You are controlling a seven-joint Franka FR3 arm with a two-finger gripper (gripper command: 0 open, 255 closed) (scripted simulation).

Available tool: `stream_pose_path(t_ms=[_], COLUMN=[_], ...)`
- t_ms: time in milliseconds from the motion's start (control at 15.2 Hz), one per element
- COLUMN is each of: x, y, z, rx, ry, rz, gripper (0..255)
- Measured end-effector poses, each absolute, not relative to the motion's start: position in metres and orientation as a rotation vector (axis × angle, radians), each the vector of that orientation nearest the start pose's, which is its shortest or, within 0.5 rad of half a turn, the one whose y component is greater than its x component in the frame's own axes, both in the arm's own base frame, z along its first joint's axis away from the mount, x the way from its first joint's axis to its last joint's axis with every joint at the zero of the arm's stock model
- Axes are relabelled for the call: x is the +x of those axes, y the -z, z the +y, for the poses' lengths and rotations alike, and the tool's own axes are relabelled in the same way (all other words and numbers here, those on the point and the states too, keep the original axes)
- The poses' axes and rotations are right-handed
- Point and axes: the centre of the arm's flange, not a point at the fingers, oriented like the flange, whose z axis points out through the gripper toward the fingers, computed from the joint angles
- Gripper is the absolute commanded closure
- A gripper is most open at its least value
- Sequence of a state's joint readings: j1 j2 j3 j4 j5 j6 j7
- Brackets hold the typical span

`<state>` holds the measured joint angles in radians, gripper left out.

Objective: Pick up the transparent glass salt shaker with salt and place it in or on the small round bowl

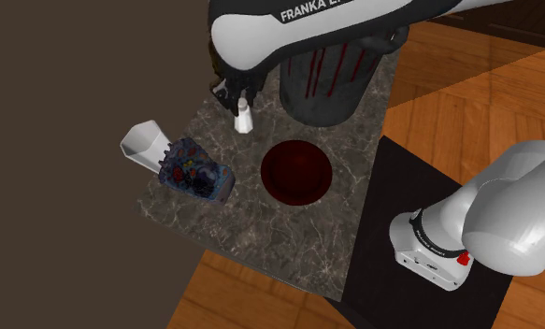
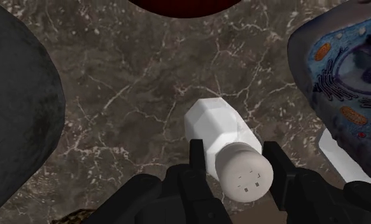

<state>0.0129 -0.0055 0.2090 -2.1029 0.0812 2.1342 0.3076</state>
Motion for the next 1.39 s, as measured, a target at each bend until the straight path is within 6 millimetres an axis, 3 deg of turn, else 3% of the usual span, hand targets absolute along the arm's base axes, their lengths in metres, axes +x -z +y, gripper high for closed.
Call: stream_pose_path(t_ms=[726,858,1386], x=[0.525,0.507,0.403], y=[-0.48,-0.485,-0.509], z=[0.124,0.123,0.12], rx=[-3.06,-3.06,-3.06], ry=[0.026,0.026,0.027], rz=[0.196,0.195,0.195], gripper=[255,255,255])
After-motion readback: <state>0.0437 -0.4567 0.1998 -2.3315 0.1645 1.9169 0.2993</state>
